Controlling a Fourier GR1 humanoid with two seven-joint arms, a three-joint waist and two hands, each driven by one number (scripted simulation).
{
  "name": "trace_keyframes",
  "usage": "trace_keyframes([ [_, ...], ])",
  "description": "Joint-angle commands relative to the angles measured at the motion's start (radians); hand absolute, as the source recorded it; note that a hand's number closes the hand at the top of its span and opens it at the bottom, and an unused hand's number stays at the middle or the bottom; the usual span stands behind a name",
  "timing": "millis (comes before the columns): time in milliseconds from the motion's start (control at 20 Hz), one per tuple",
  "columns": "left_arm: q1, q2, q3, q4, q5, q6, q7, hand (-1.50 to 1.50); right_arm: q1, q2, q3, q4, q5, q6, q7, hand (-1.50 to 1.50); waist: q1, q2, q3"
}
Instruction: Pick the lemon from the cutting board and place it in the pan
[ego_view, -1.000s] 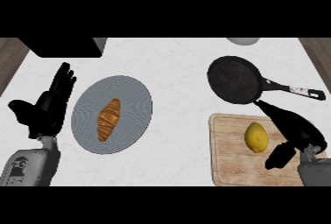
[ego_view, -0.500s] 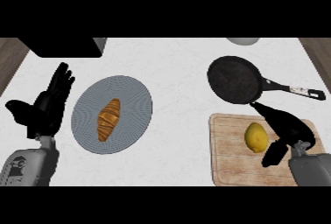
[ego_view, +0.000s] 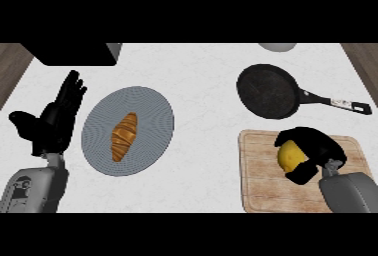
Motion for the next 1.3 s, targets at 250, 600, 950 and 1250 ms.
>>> trace_keyframes([
  [250,0.028,-0.019,0.001,0.007,-0.01,-0.019,-0.028,0.0,0.055,-0.022,0.008,0.056,0.089,-0.081,-0.148,1.5,-0.001,0.0,0.001],
  [600,0.03,-0.023,-0.013,-0.034,-0.022,-0.008,0.005,0.0,0.05,0.258,0.209,-0.118,0.218,-0.181,0.095,1.5,0.007,-0.003,0.0],
  [950,-0.006,-0.017,0.007,0.024,-0.012,-0.012,-0.011,0.0,-0.026,0.342,0.58,-0.207,0.317,-0.459,0.343,1.5,0.014,-0.003,0.0],
  [1250,0.001,-0.024,0.012,0.042,-0.026,0.001,-0.043,0.0,-0.145,0.344,0.648,-0.37,0.297,-0.488,0.562,1.5,0.004,-0.001,0.0],
])
